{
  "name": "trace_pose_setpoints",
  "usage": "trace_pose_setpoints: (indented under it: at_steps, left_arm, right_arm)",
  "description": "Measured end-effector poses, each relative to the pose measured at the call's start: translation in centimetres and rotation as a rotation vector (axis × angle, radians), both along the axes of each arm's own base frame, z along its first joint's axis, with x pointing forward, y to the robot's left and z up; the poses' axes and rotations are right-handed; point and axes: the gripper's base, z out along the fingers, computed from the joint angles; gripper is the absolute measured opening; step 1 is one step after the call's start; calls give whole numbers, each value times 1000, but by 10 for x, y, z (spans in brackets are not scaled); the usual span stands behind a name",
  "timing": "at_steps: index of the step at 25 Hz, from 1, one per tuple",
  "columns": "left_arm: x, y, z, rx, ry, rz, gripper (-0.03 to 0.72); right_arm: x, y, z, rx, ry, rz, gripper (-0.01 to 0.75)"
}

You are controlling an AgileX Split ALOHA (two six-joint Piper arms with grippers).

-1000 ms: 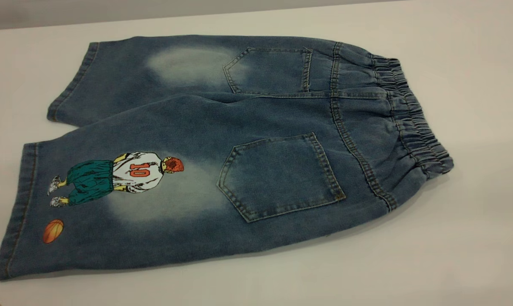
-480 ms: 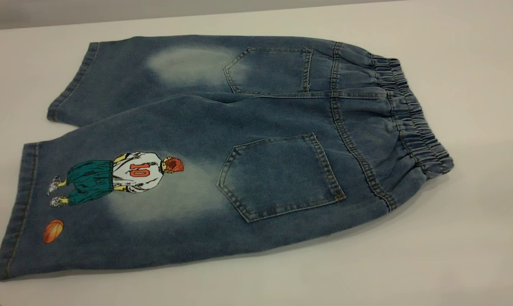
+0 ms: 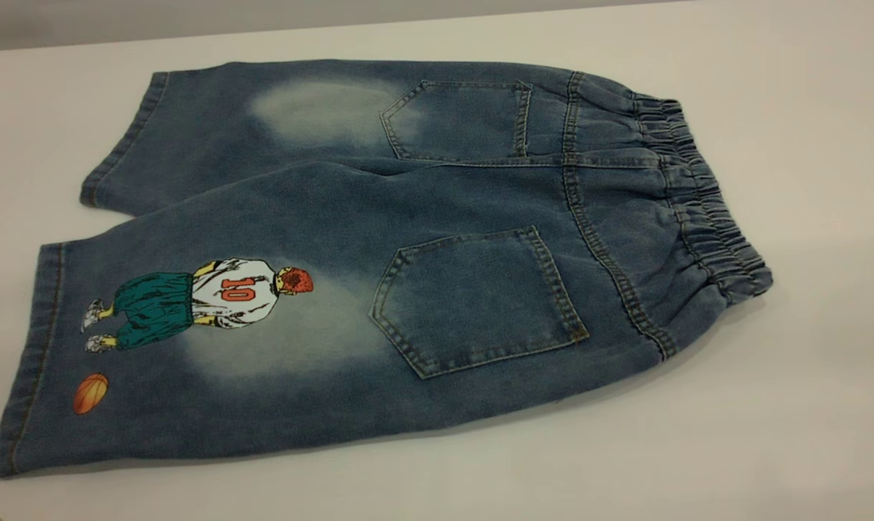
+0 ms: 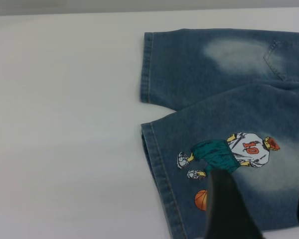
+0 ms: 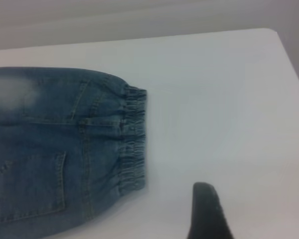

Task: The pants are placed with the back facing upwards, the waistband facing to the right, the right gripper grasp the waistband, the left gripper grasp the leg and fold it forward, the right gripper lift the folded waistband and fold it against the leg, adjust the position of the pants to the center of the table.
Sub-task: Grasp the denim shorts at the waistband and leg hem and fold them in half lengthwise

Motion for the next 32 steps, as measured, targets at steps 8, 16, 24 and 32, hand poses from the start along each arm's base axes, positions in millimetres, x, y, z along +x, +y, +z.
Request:
trace_pose_setpoints:
  at_steps: [8,16,24,32]
  left_arm:
    - [8,0,13,25,14,-11,326]
    - [61,-3,51,201,94,-121,326]
    - [152,-13,23,272,341,-290,326]
    - [210,-45,-27,271,465,-548,326]
  right_arm:
    - [1,9,5,93,-8,61,373]
    - [51,21,15,189,165,144,373]
    - [120,26,-2,227,347,165,373]
    - [186,27,-49,247,531,129,373]
